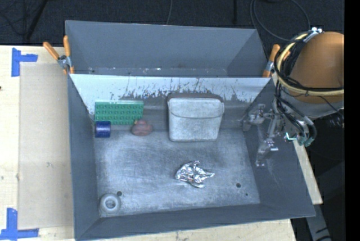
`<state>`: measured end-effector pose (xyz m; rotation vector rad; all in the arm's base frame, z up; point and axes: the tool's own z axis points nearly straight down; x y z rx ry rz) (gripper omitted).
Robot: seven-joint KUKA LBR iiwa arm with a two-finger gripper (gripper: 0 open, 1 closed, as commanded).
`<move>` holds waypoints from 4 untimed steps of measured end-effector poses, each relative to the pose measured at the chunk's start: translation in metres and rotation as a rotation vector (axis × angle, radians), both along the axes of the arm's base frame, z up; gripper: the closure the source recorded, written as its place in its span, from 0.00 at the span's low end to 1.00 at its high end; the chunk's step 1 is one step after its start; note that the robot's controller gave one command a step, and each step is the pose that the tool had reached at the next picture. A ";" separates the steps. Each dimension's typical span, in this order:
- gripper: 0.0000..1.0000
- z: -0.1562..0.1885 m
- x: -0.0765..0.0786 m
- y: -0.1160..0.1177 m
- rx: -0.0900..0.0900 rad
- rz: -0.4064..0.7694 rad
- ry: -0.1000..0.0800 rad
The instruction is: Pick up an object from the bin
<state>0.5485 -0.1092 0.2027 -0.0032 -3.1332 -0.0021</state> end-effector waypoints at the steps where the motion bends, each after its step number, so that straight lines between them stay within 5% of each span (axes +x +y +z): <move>1: 0.00 -0.048 0.005 0.089 0.004 0.366 -0.005; 2: 0.00 -0.132 -0.003 0.132 0.001 0.516 -0.009; 3: 1.00 -0.128 -0.001 0.132 -0.001 0.518 -0.019; 4: 1.00 0.005 0.006 0.126 -0.001 0.473 -0.017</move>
Offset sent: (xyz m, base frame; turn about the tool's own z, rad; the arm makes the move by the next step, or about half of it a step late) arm 0.0052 0.0864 -0.0464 -0.3641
